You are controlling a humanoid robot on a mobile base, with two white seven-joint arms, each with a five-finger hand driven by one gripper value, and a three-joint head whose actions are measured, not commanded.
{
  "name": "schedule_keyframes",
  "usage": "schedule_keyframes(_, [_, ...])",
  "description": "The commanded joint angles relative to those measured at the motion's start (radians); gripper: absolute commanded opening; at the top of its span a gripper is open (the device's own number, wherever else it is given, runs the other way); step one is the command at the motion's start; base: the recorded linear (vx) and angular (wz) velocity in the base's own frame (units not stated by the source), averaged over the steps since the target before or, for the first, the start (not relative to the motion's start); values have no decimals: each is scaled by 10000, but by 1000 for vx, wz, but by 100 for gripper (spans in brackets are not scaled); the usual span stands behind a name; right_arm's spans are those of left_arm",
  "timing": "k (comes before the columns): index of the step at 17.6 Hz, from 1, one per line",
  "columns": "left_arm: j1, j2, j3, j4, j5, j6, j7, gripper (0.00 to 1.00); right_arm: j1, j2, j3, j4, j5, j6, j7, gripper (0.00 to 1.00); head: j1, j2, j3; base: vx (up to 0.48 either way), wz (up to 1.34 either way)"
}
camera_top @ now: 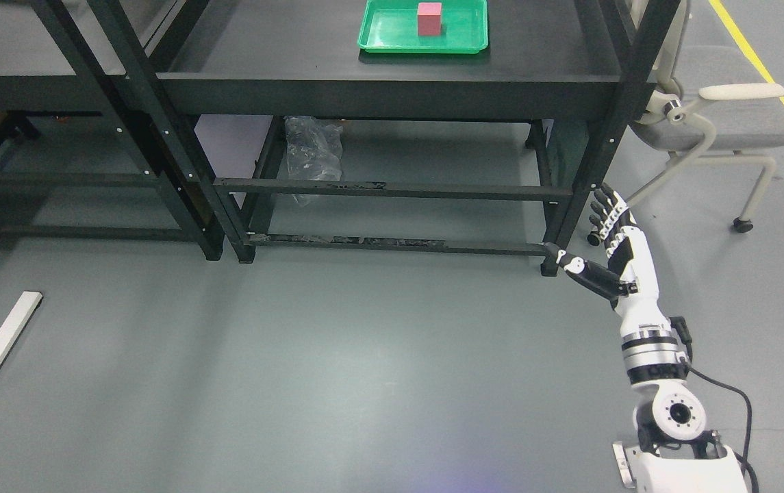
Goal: Pick pink block from left shelf to tray
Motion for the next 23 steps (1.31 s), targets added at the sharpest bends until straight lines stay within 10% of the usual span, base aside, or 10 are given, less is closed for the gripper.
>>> schedule_keyframes(1, [-6, 175, 88, -175, 0, 6, -8, 100, -95, -174, -325, -499, -123, -425, 30, 100, 0, 0, 0, 0, 0])
schedule_keyframes(23, [-6, 175, 88, -175, 0, -9, -8, 100, -539, -174, -616, -990, -1243, -2373, -62, 100, 0, 0, 0, 9, 27])
